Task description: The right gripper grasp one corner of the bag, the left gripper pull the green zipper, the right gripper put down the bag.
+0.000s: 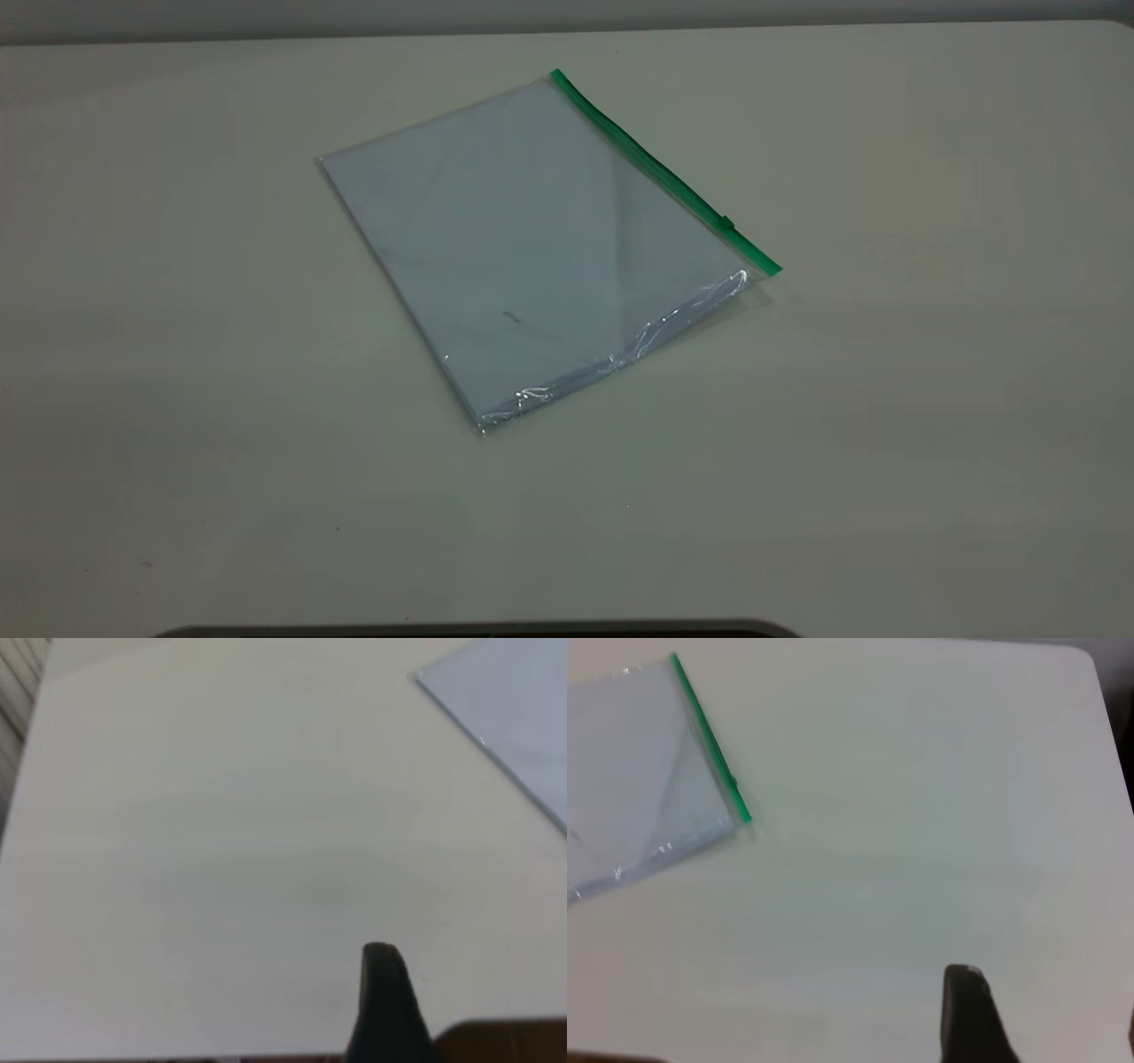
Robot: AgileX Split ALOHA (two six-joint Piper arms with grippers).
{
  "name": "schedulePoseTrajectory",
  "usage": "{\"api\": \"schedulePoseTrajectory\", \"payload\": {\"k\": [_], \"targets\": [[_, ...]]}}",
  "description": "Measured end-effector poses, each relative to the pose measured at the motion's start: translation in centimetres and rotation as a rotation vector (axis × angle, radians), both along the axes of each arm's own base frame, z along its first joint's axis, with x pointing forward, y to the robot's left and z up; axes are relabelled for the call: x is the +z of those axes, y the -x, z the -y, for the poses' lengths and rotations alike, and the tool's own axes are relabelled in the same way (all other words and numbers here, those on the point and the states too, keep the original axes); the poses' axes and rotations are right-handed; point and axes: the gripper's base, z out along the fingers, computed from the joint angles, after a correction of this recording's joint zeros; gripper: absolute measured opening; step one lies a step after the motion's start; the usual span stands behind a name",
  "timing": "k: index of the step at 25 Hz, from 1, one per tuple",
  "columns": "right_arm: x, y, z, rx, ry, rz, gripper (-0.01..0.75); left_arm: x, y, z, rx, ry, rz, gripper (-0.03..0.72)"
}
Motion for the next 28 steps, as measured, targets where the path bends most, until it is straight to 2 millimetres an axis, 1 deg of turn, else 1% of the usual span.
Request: {"api": "schedulePoseTrajectory", "payload": {"k": [3, 6, 8, 10, 13, 14, 15, 16, 17, 18, 19, 22, 24, 25, 26, 28], "targets": [[1.2, -0.2, -0.3, 0.015, -0.033, 0.038, 0.462, 2.0, -1.9, -0.2, 0.008, 0.000, -0.032, 0.567], [2.6, -2.0, -0.6, 0.023, -0.060, 0.033, 0.469, 3.9, -5.4, -0.5, 0.010, 0.003, -0.075, 0.567], [3.1, -3.9, -0.7, 0.020, -0.069, 0.015, 0.493, 4.7, -8.5, -0.7, 0.012, 0.004, -0.094, 0.567], [3.2, -5.9, -0.9, 0.014, -0.074, -0.022, 0.525, 4.9, -11.8, -0.9, 0.012, 0.012, -0.122, 0.567], [2.7, -9.0, -1.2, 0.013, -0.103, -0.118, 0.567, 5.2, -16.8, -1.1, 0.012, 0.037, -0.127, 0.567], [2.3, -10.0, -1.4, 0.013, -0.113, -0.159, 0.574, 5.4, -18.4, -1.1, 0.013, 0.050, -0.124, 0.567], [1.9, -10.9, -1.6, 0.015, -0.124, -0.194, 0.577, 5.4, -20.6, -1.2, 0.014, 0.071, -0.133, 0.567], [1.7, -11.8, -1.7, 0.021, -0.131, -0.216, 0.579, 5.4, -22.3, -1.2, 0.014, 0.090, -0.129, 0.567], [1.3, -12.5, -1.8, 0.026, -0.133, -0.236, 0.579, 5.4, -23.8, -1.2, 0.011, 0.104, -0.139, 0.567], [0.9, -13.6, -2.0, 0.033, -0.135, -0.257, 0.579, 5.1, -25.9, -1.2, 0.002, 0.119, -0.156, 0.567], [0.5, -14.4, -2.1, 0.040, -0.135, -0.270, 0.580, 4.8, -27.3, -1.1, -0.016, 0.118, -0.167, 0.567], [-1.0, -17.1, -2.5, 0.069, -0.137, -0.308, 0.580, 3.3, -32.2, -0.6, -0.113, 0.082, -0.210, 0.567], [-2.2, -18.7, -2.8, 0.092, -0.131, -0.342, 0.580, 2.2, -34.5, 0.2, -0.191, 0.041, -0.233, 0.567], [-3.0, -19.6, -2.9, 0.100, -0.131, -0.362, 0.580, 1.2, -35.8, 0.9, -0.241, 0.014, -0.253, 0.567], [-3.9, -20.4, -3.0, 0.119, -0.119, -0.383, 0.580, 0.7, -36.8, 1.4, -0.285, -0.016, -0.259, 0.567], [-5.7, -21.7, -3.3, 0.140, -0.122, -0.430, 0.580, -0.8, -38.7, 2.7, -0.366, -0.057, -0.289, 0.567]]}}
